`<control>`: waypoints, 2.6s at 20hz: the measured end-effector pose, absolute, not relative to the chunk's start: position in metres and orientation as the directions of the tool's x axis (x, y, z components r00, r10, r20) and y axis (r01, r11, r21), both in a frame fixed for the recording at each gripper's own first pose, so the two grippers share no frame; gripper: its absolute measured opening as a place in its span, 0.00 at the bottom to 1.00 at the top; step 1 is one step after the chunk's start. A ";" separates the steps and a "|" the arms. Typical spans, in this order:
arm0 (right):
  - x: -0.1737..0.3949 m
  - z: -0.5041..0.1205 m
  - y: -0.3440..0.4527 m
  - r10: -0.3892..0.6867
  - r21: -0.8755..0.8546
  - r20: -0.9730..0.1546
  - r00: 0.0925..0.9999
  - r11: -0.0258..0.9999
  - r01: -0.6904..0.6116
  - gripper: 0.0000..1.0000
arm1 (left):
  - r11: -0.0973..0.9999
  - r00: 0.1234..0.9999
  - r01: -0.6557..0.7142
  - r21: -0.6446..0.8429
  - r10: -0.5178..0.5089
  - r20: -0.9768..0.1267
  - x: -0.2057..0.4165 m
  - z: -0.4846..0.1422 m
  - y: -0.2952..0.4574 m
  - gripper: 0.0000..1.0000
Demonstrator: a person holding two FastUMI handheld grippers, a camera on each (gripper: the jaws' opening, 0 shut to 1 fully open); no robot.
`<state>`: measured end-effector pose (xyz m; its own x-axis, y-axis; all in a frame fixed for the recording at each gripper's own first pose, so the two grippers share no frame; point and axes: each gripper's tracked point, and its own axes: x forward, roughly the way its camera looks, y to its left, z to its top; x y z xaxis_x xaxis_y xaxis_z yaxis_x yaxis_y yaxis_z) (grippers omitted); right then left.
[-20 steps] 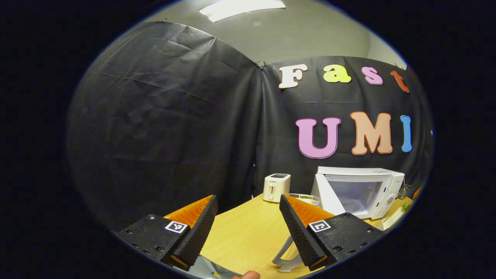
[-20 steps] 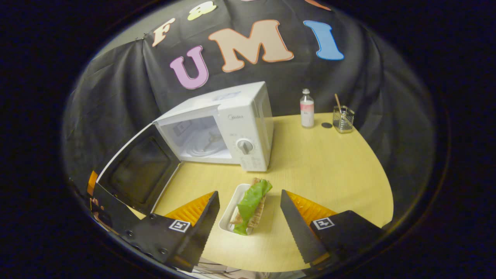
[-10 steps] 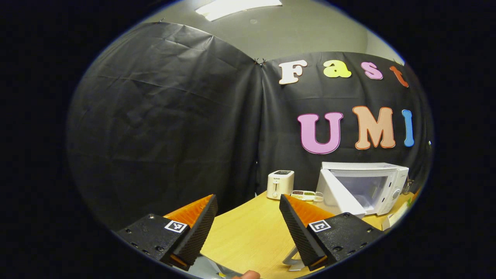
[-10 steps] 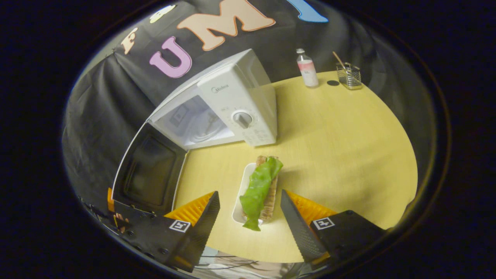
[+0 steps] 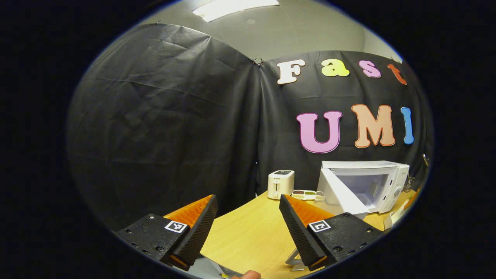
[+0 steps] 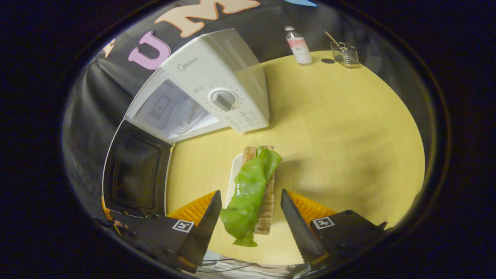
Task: Open the microwave oven with the left hand, put the food in, and close the microwave oven.
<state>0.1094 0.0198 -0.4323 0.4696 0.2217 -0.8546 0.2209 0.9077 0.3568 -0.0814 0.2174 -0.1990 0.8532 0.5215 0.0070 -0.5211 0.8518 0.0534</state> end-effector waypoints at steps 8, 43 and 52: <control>0.109 -0.429 0.024 0.200 0.387 -0.815 0.544 0.886 0.254 0.35 | 0.876 0.877 -0.479 0.048 0.480 -0.013 -0.074 -0.205 0.217 0.98; 0.159 -0.368 0.188 0.121 0.546 -0.290 0.949 0.835 0.060 0.29 | 0.879 0.878 -0.474 0.062 0.476 -0.041 -0.070 -0.209 0.219 0.98; 0.257 -0.403 0.211 0.087 0.579 -0.355 0.931 0.802 0.146 0.37 | 0.873 0.871 -0.483 0.073 0.487 -0.057 -0.068 -0.214 0.227 0.98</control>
